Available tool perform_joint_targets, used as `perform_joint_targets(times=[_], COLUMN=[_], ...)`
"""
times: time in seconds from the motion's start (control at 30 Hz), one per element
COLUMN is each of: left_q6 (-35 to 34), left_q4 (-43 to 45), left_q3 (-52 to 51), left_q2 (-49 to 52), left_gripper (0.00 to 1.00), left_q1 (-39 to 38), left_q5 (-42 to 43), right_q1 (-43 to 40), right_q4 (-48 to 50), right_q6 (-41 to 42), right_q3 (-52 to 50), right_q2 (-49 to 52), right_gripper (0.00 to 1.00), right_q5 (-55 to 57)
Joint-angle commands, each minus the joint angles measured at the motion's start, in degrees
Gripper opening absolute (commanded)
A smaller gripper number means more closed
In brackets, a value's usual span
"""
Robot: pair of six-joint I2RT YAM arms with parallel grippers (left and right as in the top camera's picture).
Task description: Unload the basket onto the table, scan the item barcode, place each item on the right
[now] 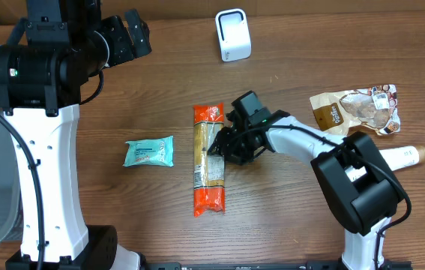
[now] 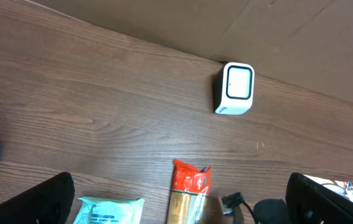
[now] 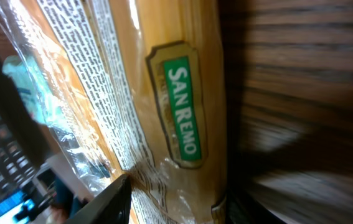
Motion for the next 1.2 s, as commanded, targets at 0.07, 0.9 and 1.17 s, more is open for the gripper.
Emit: perform_joint_targets(times=[0.07,0.9,1.17], left_q6=[-0.79,-0.79,-0.79], left_q4=[0.2,0.2,0.2], left_q3=[0.37,0.37,0.37], left_q2=[0.35,0.35,0.35], left_gripper=[1.0,1.0,0.99], left_q1=[0.15,0.15,0.15], left_q5=[-0.57,-0.57,-0.57], right_q1=[4.15,-9.6,-15.56], right_q4=[-0.11,5.66,15.72], right_q6=[5.92,-14.32,-3.5], right_q3=[-1.29,-0.42,-0.39], right_q2=[2.38,-26.1,-31.82], right_gripper=[0.2,0.04,0.04], right_q5=[16.61,-35.17,-37.88])
